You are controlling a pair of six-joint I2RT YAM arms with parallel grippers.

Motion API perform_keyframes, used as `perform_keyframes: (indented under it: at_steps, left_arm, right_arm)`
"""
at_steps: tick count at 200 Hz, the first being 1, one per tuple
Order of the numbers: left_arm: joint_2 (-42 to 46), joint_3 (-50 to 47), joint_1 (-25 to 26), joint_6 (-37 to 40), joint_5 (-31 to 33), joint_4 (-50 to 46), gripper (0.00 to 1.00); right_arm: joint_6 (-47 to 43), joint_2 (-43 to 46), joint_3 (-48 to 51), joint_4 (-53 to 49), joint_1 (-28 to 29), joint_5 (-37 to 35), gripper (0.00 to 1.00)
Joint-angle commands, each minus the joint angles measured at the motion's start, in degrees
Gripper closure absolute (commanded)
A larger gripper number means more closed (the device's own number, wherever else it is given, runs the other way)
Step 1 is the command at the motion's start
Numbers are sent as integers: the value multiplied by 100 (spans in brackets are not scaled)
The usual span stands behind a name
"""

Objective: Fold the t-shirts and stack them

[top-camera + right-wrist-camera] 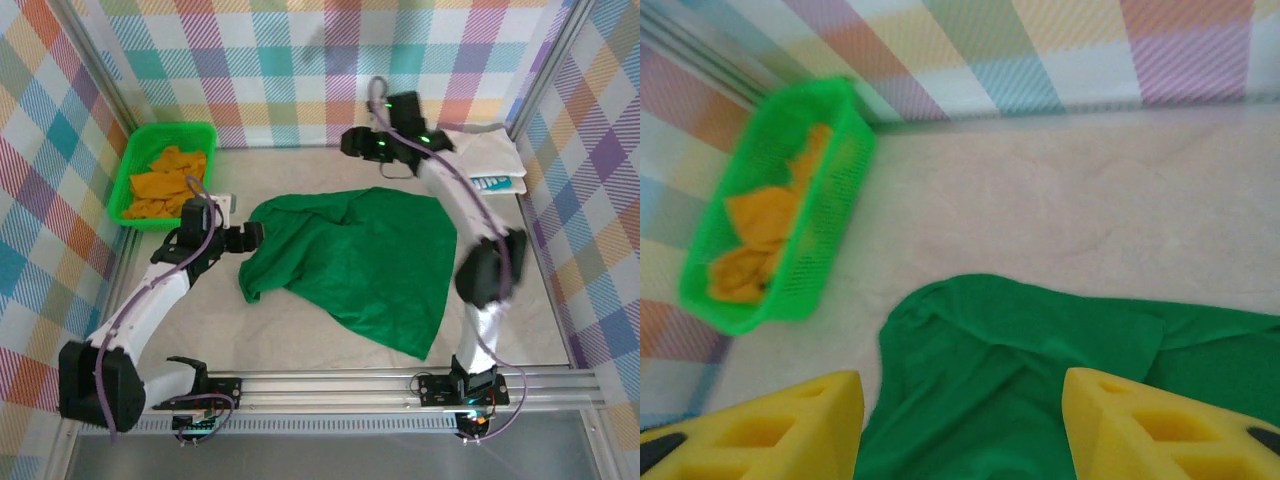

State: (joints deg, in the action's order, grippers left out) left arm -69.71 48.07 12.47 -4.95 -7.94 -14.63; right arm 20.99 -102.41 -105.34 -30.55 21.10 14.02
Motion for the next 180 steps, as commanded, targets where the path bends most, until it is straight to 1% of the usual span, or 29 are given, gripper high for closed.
perform_keyframes:
  at_steps: [1,14,20,33,41,53,73,88,110,133,144,154,164,169,174,180]
  left_arm:
    - [-535,247,338,446,-324,155,7]
    - [-1129,1007,782,1060,-20,-74,8]
    - [-1444,1381,981,1347,59,-316,8]
    - [-2139,2201,1384,1898,107,-475,11]
    - [-2582,2635,1571,2147,133,-521,13]
    - [-3261,3341,1805,2401,222,-749,14]
    - [-4325,4465,2014,2650,256,-1232,10]
    - [-4946,5141,2137,2871,361,-1645,8]
    - [-5452,5634,2207,3053,590,-1797,8]
    - [-5854,5991,2205,3053,993,-1908,13]
    - [-5994,6075,2198,3053,1072,-1920,17]
    - [-6099,6117,2198,3044,1096,-1884,27]
    - [-6164,6116,2198,3014,1098,-1780,34]
    - [-6200,6130,2198,2994,1121,-1744,39]
    - [-6232,6158,2198,2976,1177,-1725,50]
    - [-6274,6199,2198,2950,1239,-1710,60]
  right_arm:
    - [324,1094,1988,880,-197,-90,44]
    - [397,1554,2821,1039,-353,-102,44]
    - [435,1732,3136,1125,-437,-101,45]
    - [518,2057,3797,1288,-642,-102,45]
    - [598,2208,4100,1340,-785,-117,45]
    - [769,2391,4522,1482,-983,-171,45]
    - [896,2464,4954,1648,-1174,-312,44]
    - [976,2393,5156,1807,-1275,-187,44]
    - [1020,2290,5338,2031,-1358,-31,44]
    - [1051,2236,5447,2202,-1420,83,43]
    - [1064,2221,5478,2286,-1457,158,43]
    - [1055,2209,5478,2298,-1473,187,43]
    - [1047,2196,5472,2301,-1486,221,43]
    - [1035,2190,5476,2299,-1502,247,43]
    - [1031,2190,5475,2309,-1511,265,43]
    - [1021,2190,5480,2308,-1521,275,43]
